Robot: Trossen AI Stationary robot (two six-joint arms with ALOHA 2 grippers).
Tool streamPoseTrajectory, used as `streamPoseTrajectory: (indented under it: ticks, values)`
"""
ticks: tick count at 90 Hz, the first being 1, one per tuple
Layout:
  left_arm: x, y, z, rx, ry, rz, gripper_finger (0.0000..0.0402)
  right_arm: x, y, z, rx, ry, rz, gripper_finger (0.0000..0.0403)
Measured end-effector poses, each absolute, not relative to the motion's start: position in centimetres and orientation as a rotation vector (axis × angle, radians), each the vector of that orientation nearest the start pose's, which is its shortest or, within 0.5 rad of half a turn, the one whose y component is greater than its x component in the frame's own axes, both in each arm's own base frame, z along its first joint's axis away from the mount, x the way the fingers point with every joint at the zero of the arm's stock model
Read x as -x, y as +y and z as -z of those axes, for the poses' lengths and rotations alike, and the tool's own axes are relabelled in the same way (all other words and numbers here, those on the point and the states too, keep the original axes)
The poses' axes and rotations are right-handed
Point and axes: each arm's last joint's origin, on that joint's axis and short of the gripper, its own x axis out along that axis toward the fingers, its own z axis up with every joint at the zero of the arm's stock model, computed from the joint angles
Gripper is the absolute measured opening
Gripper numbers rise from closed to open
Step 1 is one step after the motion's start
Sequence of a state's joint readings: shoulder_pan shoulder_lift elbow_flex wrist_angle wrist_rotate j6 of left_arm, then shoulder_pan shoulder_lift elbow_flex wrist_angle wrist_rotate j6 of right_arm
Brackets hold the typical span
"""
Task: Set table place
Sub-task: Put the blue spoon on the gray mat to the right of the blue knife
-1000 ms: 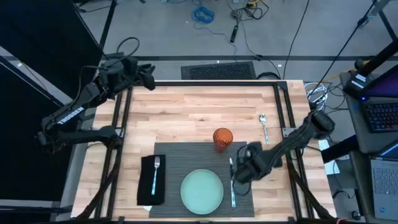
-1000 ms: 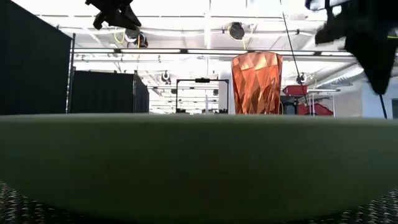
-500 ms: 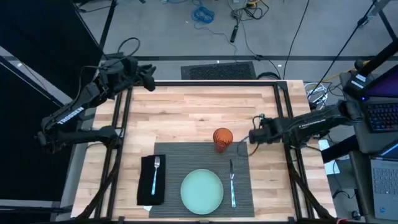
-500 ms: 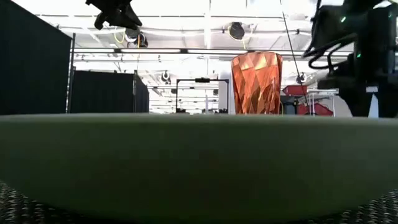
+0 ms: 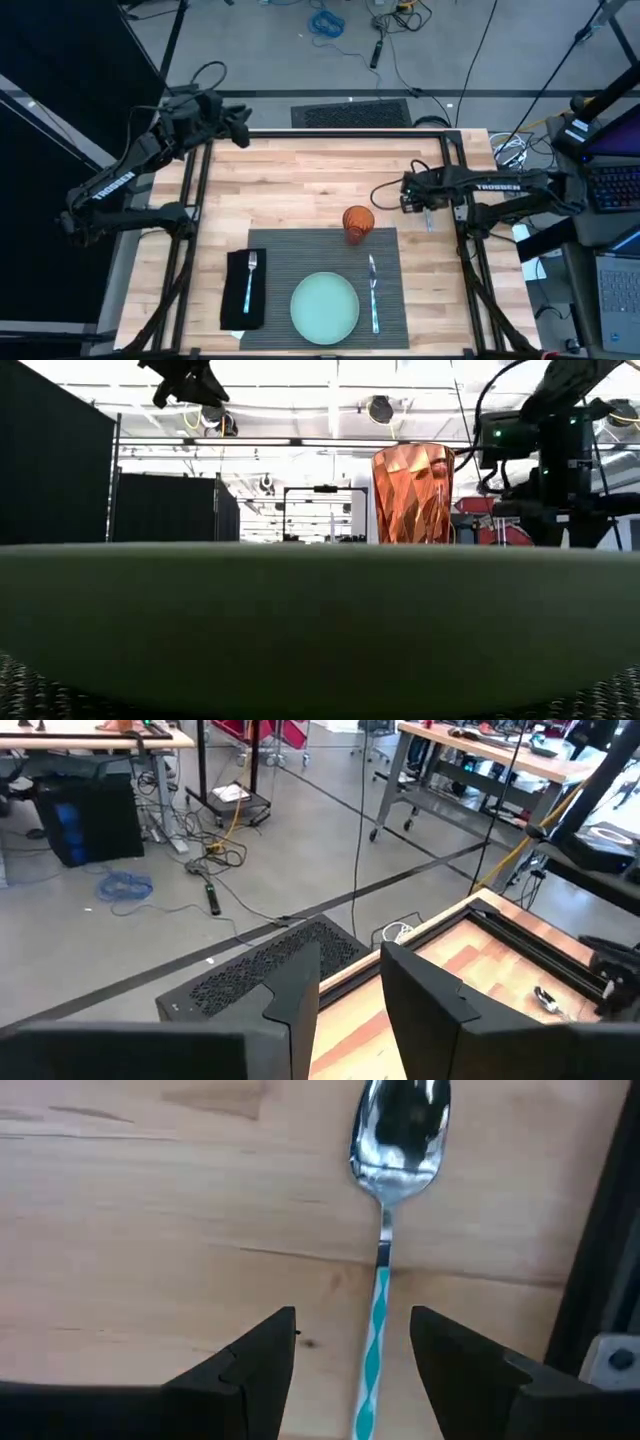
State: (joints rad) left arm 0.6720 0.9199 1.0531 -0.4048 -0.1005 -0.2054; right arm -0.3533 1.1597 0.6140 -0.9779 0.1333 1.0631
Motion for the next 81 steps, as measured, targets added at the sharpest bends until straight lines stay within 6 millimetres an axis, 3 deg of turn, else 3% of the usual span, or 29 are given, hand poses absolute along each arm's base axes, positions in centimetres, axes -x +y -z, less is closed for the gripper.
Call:
streamPoseTrajectory:
  ticks: [27, 38, 65, 81]
  values:
    - [-14.5, 11.9, -37.7, 0.281, 0.218, -0.795, 0.0093, -13.9, -6.2, -14.8, -1.060, 1.177, 1.135, 0.0183]
    - [-14.5, 11.9, -37.7, 0.280, 0.218, -0.795, 0.0093, -14.0, -6.2, -14.7, -1.070, 1.156, 1.142, 0.0179]
    - [-14.5, 11.9, -37.7, 0.281, 0.218, -0.795, 0.0093, -13.8, -6.2, -14.7, -1.046, 1.176, 1.152, 0.0108]
    - [-14.5, 11.9, -37.7, 0.281, 0.218, -0.795, 0.0093, -13.7, -6.2, -14.6, -1.032, 1.166, 1.164, 0.0094]
